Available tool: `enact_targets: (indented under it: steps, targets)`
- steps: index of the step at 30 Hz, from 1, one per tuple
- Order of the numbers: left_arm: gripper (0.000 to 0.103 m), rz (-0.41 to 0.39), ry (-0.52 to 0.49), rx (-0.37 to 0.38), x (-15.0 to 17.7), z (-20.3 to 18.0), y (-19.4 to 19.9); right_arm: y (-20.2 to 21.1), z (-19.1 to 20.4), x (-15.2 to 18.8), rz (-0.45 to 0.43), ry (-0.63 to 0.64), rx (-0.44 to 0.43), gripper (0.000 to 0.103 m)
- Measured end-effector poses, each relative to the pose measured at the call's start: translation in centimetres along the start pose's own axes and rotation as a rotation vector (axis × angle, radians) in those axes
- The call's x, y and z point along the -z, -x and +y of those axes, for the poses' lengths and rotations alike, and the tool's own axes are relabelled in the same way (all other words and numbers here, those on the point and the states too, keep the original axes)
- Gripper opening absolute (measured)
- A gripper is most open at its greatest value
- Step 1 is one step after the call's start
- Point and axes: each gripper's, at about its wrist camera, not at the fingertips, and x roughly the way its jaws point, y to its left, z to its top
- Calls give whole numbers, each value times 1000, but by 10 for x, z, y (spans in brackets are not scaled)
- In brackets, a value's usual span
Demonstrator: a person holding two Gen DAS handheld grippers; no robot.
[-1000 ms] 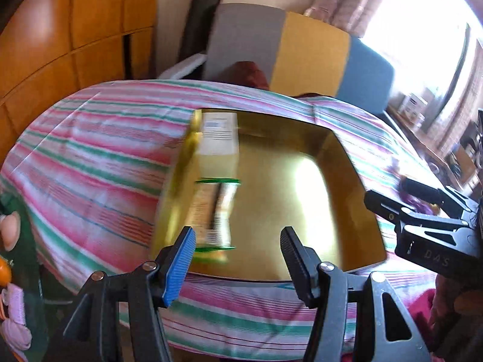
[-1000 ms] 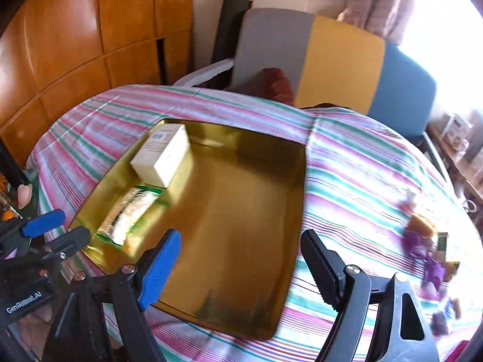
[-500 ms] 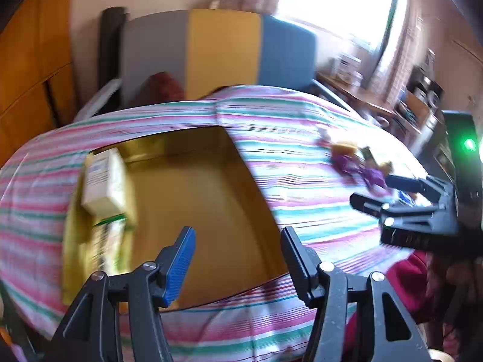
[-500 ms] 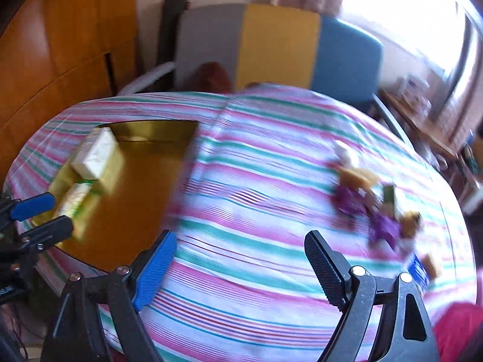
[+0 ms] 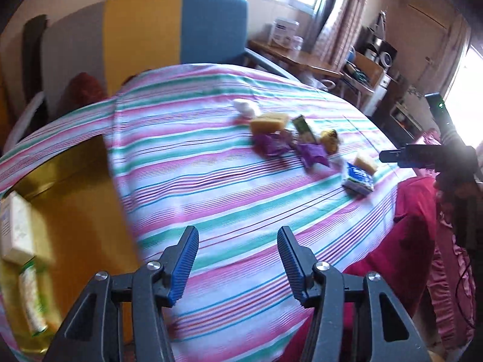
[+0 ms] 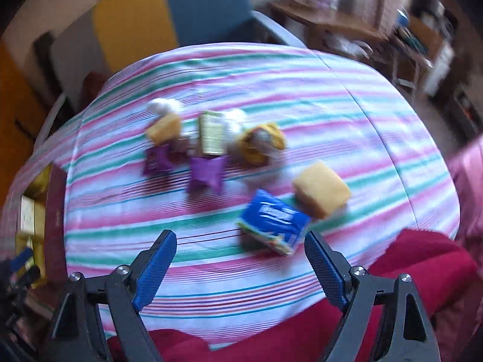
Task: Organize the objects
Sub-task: 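Return both tools to the items and grasp a purple snack packet with the left tool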
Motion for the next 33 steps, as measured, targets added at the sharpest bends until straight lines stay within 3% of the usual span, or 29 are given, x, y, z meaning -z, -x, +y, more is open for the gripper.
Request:
enact_targets:
  steps: [4,9,13,16,20,27,30,32,33]
  targets:
    - [52,39,-19,63,-15,-22,-32,-13,-38,-3,1,-131,-20,87]
    - [50,74,-5,82,-36,-33,-74,-33,-45,6,6,-155,-67,86]
    - [50,129,86,103,-58,-26,-110,-36,-54,7,-10,-189,-157,81]
    - [54,147,122,98,-76,-26,-134,-36,-54,7,-25,-198,-192,81]
    - [66,145,95,74,-99,-37,-164,-34,-54,8,-36,-189,-221,81]
    - [68,175,45,-11,-129,-49,-218,-35,-55,9,-41,-186,-252,81]
    - [61,186,53,-21,-129,-44,-231,-36,-54,8,-38,-179,-258,81]
    - [38,168,35,-29,-127,-42,-228,-38,-54,7,-30,-175,-264,81]
    - [36,167,28,-20,-124,-40,-226,-39,-53,7,-24,-174,-262,81]
